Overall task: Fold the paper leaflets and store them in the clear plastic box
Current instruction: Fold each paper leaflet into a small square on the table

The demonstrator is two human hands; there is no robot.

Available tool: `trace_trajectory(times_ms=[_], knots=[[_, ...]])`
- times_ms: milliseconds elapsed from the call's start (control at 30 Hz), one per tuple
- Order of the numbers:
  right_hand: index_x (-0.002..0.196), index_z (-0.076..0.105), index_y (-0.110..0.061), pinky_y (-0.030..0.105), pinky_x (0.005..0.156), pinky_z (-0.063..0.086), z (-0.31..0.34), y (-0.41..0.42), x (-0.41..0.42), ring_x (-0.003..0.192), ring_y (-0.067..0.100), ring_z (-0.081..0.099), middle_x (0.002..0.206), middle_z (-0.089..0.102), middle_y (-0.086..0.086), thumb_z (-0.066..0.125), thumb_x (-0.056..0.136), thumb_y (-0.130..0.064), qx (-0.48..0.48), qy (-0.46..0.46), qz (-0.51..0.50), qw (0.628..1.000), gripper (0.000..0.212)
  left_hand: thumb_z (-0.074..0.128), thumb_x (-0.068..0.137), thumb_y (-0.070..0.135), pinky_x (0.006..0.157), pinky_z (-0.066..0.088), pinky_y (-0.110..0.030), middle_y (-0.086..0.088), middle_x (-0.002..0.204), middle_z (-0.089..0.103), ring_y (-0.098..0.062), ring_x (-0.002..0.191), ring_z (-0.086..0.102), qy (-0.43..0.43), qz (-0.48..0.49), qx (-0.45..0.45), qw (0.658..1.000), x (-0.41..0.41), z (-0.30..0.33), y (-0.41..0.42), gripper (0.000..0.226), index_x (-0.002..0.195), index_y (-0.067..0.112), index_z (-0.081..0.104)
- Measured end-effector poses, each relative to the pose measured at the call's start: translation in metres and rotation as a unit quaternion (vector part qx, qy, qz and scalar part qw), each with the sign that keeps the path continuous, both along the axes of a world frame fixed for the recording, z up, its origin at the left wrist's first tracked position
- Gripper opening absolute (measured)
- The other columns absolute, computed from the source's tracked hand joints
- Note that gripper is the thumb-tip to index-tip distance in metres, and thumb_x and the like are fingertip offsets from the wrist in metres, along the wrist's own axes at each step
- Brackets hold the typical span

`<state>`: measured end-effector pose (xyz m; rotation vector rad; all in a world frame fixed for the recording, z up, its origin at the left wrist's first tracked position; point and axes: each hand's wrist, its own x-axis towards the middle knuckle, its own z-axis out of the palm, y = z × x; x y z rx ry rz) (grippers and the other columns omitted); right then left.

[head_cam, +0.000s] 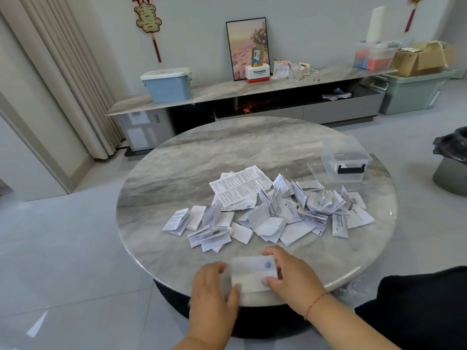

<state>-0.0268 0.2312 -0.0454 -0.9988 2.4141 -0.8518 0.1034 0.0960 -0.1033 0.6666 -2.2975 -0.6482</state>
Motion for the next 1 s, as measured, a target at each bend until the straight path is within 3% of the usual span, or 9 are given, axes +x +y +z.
trace_trajectory(times_ms=[100,233,367,433,567,700,800,900,1000], knots=[[0.128,0.035,-0.029,0.023,0.084,0.044,0.004,-0.007,0.010,0.099,0.017,0.060,0.112,0.061,-0.002,0.064,0.082,-0.026,0.032,0.009,-0.066,0.997,0.054,0.059,0.063,0.021,0.087,0.035,-0.019,0.005,0.104,0.052,-0.013,0.097,0.044,0.016,-0.047,-0.097,0.994,0.001,0.008,0.006,0.047,0.109,0.019,0.055],[0.114,0.038,-0.019,0.028,0.050,0.052,0.005,-0.006,0.027,0.053,0.015,0.061,0.080,0.064,0.004,0.064,0.079,-0.018,0.005,-0.205,-0.101,0.974,0.044,0.062,0.048,0.040,0.081,0.040,-0.020,0.012,0.112,0.051,-0.011,0.098,0.048,-0.092,-0.166,-0.166,0.968,0.002,-0.001,0.020,0.066,0.112,0.027,0.054],[0.125,0.034,-0.032,0.023,0.088,0.042,0.014,0.012,0.005,0.108,0.011,0.046,0.115,0.041,-0.009,0.075,0.059,-0.048,0.114,0.035,0.002,0.993,0.080,0.061,0.064,0.028,0.076,0.037,-0.023,0.011,0.096,0.060,-0.013,0.087,0.053,-0.042,-0.190,-0.205,0.959,-0.005,-0.007,0.011,0.030,0.094,0.027,0.062],[0.126,0.035,-0.038,0.020,0.098,0.034,0.022,0.019,-0.005,0.114,0.004,0.034,0.118,0.036,-0.017,0.079,0.056,-0.045,0.089,0.057,0.110,0.988,0.084,0.062,0.071,0.027,0.078,0.039,-0.021,0.012,0.096,0.059,-0.011,0.086,0.054,-0.004,-0.198,-0.198,0.960,-0.005,-0.007,0.006,0.019,0.090,0.026,0.062],[0.106,0.047,-0.044,0.005,0.082,0.037,0.010,0.013,-0.005,0.095,-0.003,0.053,0.096,0.059,-0.020,0.074,0.072,-0.024,-0.016,-0.026,0.125,0.992,0.048,0.059,0.080,0.032,0.070,0.042,-0.011,0.012,0.097,0.054,-0.002,0.079,0.052,0.009,-0.169,-0.090,0.982,-0.001,0.000,0.003,0.017,0.095,0.026,0.053],[0.095,0.050,-0.041,0.011,0.066,0.041,-0.009,-0.001,-0.006,0.067,0.003,0.052,0.067,0.055,-0.007,0.067,0.080,-0.021,-0.047,0.004,0.033,0.998,0.030,0.067,0.078,0.029,0.075,0.036,0.001,0.021,0.104,0.042,0.006,0.086,0.053,-0.014,-0.133,0.006,0.991,-0.004,0.002,0.001,0.039,0.110,0.036,0.046],[0.102,0.049,-0.031,0.019,0.064,0.040,-0.013,-0.006,-0.004,0.062,0.005,0.048,0.065,0.051,-0.007,0.063,0.083,-0.021,-0.016,0.037,0.030,0.999,0.026,0.060,0.082,0.033,0.082,0.041,-0.010,0.011,0.113,0.047,-0.001,0.092,0.053,-0.017,-0.148,-0.071,0.986,-0.006,0.001,-0.003,0.014,0.096,0.029,0.061],[0.092,0.048,-0.031,0.019,0.063,0.038,-0.014,-0.009,-0.003,0.067,0.009,0.047,0.065,0.047,-0.009,0.059,0.085,-0.022,0.021,0.072,0.040,0.996,0.016,0.059,0.082,0.046,0.088,0.048,-0.026,0.004,0.114,0.059,-0.012,0.107,0.054,-0.052,-0.221,-0.160,0.961,-0.001,-0.005,-0.010,0.031,0.103,0.023,0.062],[0.072,0.044,-0.036,0.009,0.055,0.031,-0.015,-0.008,-0.005,0.062,-0.001,0.041,0.066,0.043,-0.013,0.058,0.085,-0.024,0.046,0.069,0.053,0.995,0.023,0.060,0.084,0.048,0.093,0.043,-0.026,0.004,0.101,0.066,-0.013,0.104,0.055,-0.049,-0.264,-0.259,0.928,0.003,-0.006,-0.016,0.034,0.105,0.021,0.057]])
